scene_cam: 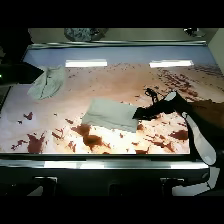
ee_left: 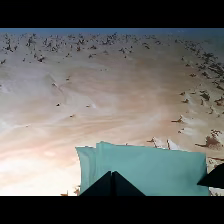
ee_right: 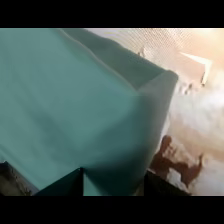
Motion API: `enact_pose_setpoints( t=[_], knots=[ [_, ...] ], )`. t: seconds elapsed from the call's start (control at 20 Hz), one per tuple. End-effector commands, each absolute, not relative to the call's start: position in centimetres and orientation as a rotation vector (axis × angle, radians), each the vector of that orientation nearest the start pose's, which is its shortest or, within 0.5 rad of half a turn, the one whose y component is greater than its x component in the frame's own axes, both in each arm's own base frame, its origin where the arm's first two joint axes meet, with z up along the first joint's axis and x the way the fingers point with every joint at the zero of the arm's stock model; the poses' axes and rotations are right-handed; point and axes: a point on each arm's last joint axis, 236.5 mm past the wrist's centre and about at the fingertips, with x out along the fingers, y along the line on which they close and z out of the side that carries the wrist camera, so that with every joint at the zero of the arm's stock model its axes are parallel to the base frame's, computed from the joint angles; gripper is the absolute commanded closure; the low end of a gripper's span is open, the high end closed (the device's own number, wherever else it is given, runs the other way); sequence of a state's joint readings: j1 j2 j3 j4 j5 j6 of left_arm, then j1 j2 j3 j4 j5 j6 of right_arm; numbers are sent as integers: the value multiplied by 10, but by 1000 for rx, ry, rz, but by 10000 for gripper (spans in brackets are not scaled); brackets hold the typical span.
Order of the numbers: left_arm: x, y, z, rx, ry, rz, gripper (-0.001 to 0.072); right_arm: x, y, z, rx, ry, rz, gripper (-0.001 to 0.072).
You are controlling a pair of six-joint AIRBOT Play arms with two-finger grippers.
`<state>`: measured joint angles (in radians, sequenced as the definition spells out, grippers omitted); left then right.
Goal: Fold the shirts.
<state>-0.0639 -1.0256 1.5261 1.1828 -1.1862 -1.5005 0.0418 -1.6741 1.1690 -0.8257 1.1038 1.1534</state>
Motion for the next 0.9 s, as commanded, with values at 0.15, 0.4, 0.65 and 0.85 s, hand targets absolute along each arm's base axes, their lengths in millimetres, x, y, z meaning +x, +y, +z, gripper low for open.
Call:
enact_pose_setpoints(
  t=[0.15, 0.4, 0.65, 0.85],
  knots=[
    [385, -108, 265, -176, 685, -379, 673, 422, 182, -46, 446, 1202, 762, 671],
    [385, -108, 265, -122, 674, -398, 673, 454, 67, 94, 322, 989, 580, 671],
    [383, -109, 266, -118, 674, -405, 673, 415, -69, 193, 308, 870, 290, 671],
    [383, -109, 265, -116, 674, -406, 673, 378, -137, 216, 359, 852, 141, 671]
  ],
)
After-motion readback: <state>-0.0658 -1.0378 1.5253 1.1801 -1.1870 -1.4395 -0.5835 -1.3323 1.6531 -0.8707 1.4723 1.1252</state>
